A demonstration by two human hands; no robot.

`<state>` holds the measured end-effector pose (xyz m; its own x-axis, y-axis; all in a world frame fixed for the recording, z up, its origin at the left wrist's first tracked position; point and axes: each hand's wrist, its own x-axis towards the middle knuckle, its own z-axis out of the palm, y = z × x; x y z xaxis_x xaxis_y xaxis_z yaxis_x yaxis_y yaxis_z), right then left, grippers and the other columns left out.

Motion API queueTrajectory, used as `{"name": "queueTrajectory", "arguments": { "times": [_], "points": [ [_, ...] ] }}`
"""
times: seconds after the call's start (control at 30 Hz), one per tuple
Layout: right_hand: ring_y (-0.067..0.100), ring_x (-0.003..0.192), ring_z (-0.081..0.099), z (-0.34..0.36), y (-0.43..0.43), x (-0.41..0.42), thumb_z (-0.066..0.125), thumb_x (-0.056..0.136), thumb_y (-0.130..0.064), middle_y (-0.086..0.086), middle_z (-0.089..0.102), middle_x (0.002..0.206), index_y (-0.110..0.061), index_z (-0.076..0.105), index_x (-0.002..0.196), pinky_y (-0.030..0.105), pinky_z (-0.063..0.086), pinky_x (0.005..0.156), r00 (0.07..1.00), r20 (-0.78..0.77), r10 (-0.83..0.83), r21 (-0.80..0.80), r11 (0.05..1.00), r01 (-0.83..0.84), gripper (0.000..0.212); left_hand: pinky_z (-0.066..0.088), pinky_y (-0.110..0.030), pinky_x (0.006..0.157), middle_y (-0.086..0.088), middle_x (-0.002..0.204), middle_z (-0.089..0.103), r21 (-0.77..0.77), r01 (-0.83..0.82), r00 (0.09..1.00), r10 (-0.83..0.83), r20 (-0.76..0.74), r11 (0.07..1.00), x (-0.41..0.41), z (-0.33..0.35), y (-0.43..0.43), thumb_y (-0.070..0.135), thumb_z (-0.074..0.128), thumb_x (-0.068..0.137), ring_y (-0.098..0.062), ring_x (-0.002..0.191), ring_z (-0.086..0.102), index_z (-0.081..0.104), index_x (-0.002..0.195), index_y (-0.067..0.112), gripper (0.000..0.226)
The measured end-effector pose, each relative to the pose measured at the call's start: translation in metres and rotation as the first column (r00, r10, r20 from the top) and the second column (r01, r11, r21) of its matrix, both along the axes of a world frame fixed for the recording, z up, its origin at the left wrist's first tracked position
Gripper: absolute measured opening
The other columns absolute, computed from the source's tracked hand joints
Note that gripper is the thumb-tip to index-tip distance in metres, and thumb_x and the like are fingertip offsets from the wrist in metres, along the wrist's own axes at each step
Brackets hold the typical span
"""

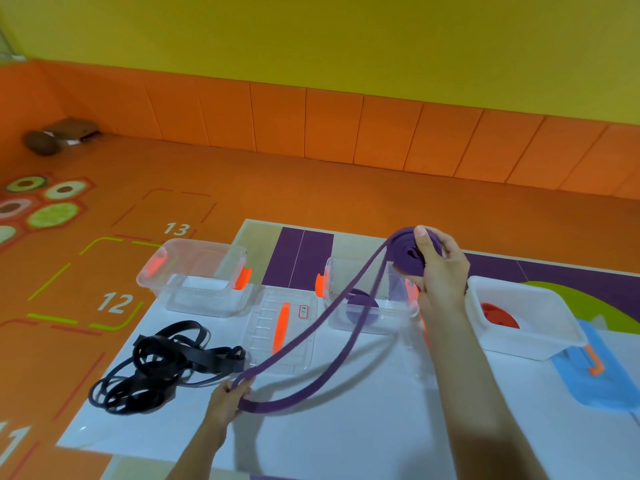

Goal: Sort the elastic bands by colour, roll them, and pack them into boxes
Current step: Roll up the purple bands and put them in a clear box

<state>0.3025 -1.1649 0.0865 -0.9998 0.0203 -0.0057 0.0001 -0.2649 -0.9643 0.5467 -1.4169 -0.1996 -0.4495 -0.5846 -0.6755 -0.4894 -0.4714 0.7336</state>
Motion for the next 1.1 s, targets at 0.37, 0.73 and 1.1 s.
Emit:
{"name": "queueTrajectory", "arguments": {
  "times": [0.37, 0.73, 1.1],
  "points": [
    [0.039, 0.112, 0.072, -0.008, 0.009, 0.001, 0.081, 0.094, -0.027, 0.018, 0.073, 0.122, -0.018, 0.076, 0.111, 0.037, 0.066, 0.066, 0.998, -0.002, 0.057, 0.005, 0.998, -0.057, 0.02, 0.052, -0.034, 0.074, -0.012, 0.08, 0.075, -0.108, 0.234, 0.972, -0.235, 0.001, 0.966, 0.029, -0.002, 0.002, -0.006, 0.087, 0.08, -0.029, 0.078, 0.067, 0.068, 0.096, -0.001, 0.025],
    [0.018, 0.092, 0.074, -0.01, 0.022, 0.012, 0.089, 0.074, -0.04, 0.001, 0.079, 0.1, -0.023, 0.081, 0.103, 0.033, 0.064, 0.077, 0.886, -0.158, 0.435, 0.23, 0.889, -0.396, 0.034, 0.055, -0.034, 0.092, 0.002, 0.118, 0.071, -0.582, 0.539, 0.82, -0.537, 0.197, 0.609, -0.055, 0.13, 0.02, -0.008, 0.058, 0.09, -0.021, 0.11, 0.068, 0.069, 0.114, 0.02, 0.039],
    [0.02, 0.094, 0.076, -0.019, 0.021, 0.031, 0.089, 0.083, -0.021, 0.003, 0.079, 0.1, -0.023, 0.081, 0.101, 0.033, 0.063, 0.081, 0.821, -0.086, 0.565, 0.291, 0.802, -0.521, 0.02, 0.058, -0.02, 0.09, 0.018, 0.108, 0.079, -0.732, 0.275, 0.601, -0.706, -0.375, 0.623, -0.124, 0.238, 0.1, 0.026, 0.086, 0.087, -0.003, 0.102, 0.075, 0.077, 0.118, 0.031, 0.033]
  ]
}}
